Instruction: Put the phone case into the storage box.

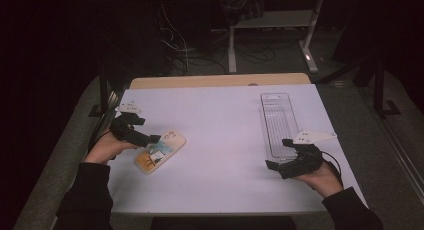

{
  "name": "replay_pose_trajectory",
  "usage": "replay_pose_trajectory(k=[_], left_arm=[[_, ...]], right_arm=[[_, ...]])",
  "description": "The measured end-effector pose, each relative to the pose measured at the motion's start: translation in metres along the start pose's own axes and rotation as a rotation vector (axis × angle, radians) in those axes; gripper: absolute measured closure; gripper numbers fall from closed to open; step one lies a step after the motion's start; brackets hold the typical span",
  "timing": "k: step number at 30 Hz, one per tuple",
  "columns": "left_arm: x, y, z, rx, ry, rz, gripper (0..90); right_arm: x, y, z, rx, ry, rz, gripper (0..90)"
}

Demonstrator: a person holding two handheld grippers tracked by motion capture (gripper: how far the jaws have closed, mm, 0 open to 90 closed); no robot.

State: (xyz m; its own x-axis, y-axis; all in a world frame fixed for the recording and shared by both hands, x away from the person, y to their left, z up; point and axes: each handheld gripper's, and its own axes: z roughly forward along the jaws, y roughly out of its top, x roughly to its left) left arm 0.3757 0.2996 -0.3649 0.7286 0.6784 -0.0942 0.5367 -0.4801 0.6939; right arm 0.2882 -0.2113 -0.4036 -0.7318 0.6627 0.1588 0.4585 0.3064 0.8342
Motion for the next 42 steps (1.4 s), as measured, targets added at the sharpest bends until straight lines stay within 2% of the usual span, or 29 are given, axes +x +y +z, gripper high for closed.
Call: replay_pose_trajectory(k=[13, 21, 30, 31, 34, 37, 42], left_arm=[[-0.004, -0.012, 0.002, 0.004, 0.004, 0.008, 0.0], [-0.007, -0.022, 0.006, 0.006, 0.009, -0.008, 0.0], [-0.007, -0.031, 0.012, 0.042, 0.020, -0.011, 0.0], [-0.006, -0.031, 0.012, 0.052, 0.023, 0.002, 0.0], [-0.007, -0.034, 0.014, 0.043, 0.021, -0.014, 0.0], [-0.006, -0.036, 0.017, 0.058, 0.030, 0.001, 0.0], [-0.009, -0.041, 0.021, 0.077, 0.036, -0.003, 0.0]], right_arm=[[0.000, 0.000, 0.000, 0.000, 0.000, -0.002, 0.0], [0.000, 0.000, 0.000, 0.000, 0.000, 0.000, 0.0], [0.000, 0.000, 0.000, 0.001, 0.001, -0.002, 0.0], [0.000, 0.000, 0.000, 0.001, 0.001, -0.002, 0.0], [0.000, 0.000, 0.000, 0.001, 0.000, -0.003, 0.0], [0.000, 0.000, 0.000, 0.001, 0.000, -0.003, 0.0], [0.000, 0.000, 0.000, 0.002, 0.000, -0.003, 0.0]])
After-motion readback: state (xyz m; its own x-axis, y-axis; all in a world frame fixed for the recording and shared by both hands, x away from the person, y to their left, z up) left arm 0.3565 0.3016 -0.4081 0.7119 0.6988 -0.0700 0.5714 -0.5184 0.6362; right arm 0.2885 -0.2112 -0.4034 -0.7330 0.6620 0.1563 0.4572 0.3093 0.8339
